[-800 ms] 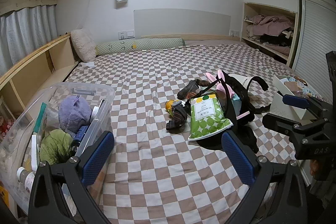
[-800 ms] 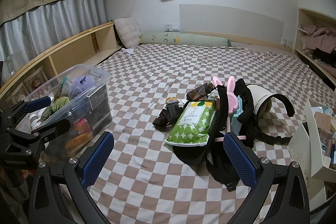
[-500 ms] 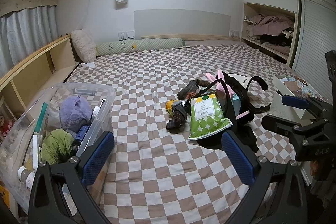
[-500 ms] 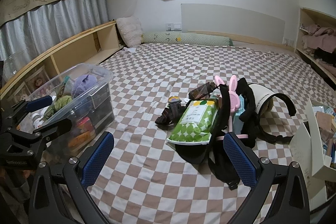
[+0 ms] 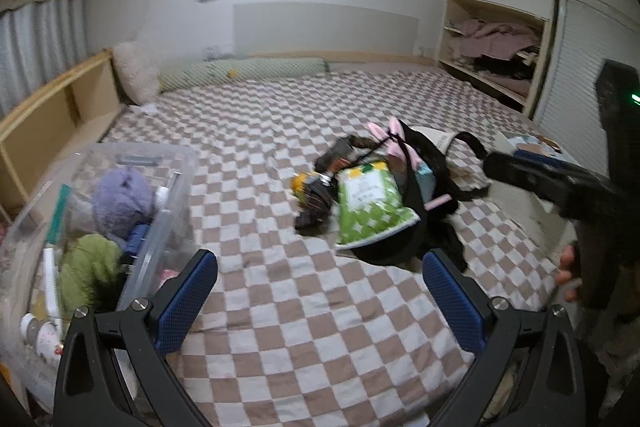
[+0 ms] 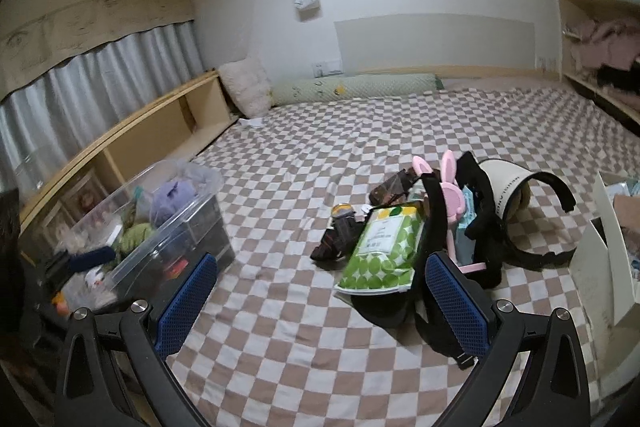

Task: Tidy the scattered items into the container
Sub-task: 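Move the right tool toward the yellow headlamp on the bedspread, then grasp the yellow headlamp with the right tool and lift it, then grasp the clear plastic bag with orange cord with the left tool while right holds headlamp, then carry the plastic bag with the left tool over the clear storage box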

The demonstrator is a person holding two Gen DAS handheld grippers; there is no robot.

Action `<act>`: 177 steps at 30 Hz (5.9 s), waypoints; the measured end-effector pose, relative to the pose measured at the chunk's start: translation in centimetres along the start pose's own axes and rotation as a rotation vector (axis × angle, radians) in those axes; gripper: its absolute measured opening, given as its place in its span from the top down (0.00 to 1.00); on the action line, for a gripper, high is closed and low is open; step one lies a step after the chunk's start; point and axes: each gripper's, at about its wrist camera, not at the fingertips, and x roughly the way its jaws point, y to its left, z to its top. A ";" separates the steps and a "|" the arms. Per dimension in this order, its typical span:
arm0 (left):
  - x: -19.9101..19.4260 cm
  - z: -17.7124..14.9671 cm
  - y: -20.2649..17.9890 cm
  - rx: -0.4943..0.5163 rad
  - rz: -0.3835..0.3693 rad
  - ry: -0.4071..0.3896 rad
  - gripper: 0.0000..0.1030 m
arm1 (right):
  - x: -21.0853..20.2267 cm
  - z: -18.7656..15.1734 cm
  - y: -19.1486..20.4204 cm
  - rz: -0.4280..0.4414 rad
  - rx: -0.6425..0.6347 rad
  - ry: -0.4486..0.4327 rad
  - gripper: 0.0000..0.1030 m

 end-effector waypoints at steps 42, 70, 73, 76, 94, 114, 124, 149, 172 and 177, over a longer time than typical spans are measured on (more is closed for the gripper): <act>14.5 1.4 3.3 -0.059 -0.260 0.293 0.02 | 32.8 1.0 -1.6 0.028 -0.117 0.432 0.38; 21.9 8.1 5.5 -0.198 -0.207 0.195 0.04 | 27.3 -6.6 -2.1 0.404 -0.239 0.516 0.51; 26.0 8.2 5.6 -0.224 -0.163 0.258 0.16 | 25.0 -8.3 -2.9 0.461 -0.223 0.544 0.50; 30.1 8.5 6.1 -0.246 -0.108 0.304 0.22 | 23.5 -9.1 -4.5 0.492 -0.178 0.574 0.51; 44.0 13.1 5.2 -0.518 -0.351 0.433 0.07 | 21.3 -13.4 -9.7 0.564 0.035 0.608 0.53; 45.2 11.1 4.5 -0.469 -0.266 0.570 0.85 | 22.1 -14.3 -8.0 0.592 0.086 0.620 0.51; 38.2 16.0 8.7 -0.450 -0.219 0.383 0.87 | 21.6 -14.8 -6.0 0.563 0.077 0.619 0.51; 9.8 10.1 10.2 -0.292 -0.168 0.129 0.87 | 19.6 -10.4 -6.3 0.296 0.094 0.727 0.32; -1.0 5.9 15.1 -0.350 -0.095 -0.108 0.87 | 22.8 -12.0 -2.3 0.284 0.126 0.784 0.41; -5.2 6.0 18.5 -0.359 0.056 -0.200 0.87 | 20.3 -10.4 -1.1 0.385 0.257 0.750 0.41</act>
